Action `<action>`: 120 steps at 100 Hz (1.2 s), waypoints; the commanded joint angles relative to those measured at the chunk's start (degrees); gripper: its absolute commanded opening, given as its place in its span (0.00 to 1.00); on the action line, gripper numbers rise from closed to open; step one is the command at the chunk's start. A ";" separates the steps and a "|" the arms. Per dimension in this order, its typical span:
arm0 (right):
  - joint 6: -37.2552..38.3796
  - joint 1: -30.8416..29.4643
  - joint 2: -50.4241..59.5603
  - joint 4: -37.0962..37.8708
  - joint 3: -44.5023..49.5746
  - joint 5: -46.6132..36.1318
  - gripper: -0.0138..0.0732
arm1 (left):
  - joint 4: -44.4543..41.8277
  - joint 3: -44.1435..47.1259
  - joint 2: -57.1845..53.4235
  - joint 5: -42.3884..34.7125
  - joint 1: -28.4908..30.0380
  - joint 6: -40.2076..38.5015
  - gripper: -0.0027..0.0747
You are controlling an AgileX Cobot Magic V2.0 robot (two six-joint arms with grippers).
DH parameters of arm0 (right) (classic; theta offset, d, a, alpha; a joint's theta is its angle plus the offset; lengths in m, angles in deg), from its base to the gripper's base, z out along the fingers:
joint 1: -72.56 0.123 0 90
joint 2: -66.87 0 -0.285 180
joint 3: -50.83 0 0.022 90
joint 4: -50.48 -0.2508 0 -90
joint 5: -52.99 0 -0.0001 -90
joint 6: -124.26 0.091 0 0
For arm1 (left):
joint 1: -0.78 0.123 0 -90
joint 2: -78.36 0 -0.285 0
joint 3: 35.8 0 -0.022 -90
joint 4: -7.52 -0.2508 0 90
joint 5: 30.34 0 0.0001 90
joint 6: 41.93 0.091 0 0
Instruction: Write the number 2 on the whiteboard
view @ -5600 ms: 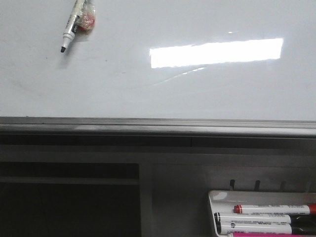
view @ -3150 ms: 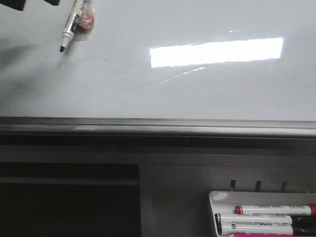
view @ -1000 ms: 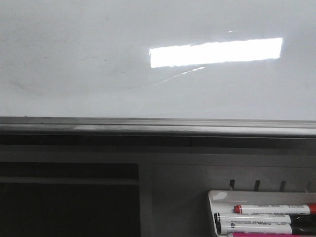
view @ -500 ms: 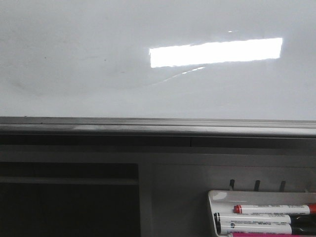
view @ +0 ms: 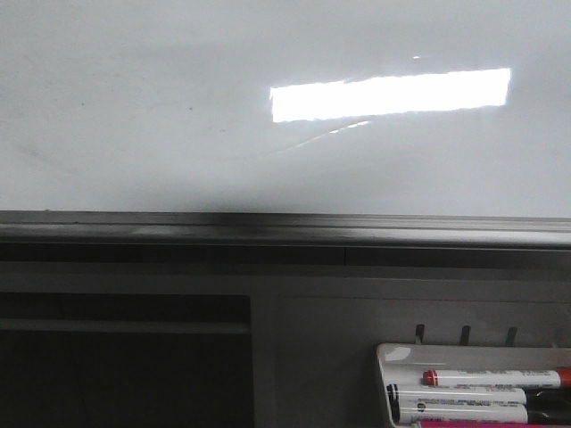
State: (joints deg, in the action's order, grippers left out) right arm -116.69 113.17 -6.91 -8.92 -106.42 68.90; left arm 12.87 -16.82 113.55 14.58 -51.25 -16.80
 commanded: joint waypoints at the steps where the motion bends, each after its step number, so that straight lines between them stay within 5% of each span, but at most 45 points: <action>1: -0.11 -0.84 -1.16 -1.62 -1.99 -8.54 0.07 | -5.35 -0.82 -4.58 -4.78 0.56 -9.41 0.46; 20: -0.11 -4.00 -7.28 -1.42 -1.99 -10.21 0.07 | -9.21 3.73 -13.03 -4.66 0.56 -18.72 0.01; 75: -0.11 -13.76 -12.13 -1.42 -3.23 -9.95 0.08 | -5.35 9.81 -15.31 -5.53 0.56 -20.06 0.01; 120: 3.77 -24.29 -7.39 8.10 -4.43 5.87 0.09 | -5.35 9.81 -15.31 -5.53 0.56 -20.06 0.01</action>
State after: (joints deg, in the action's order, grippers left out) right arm -115.26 90.01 -16.63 -4.72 -109.30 75.94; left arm 6.95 -5.84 97.27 13.66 -50.77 -36.30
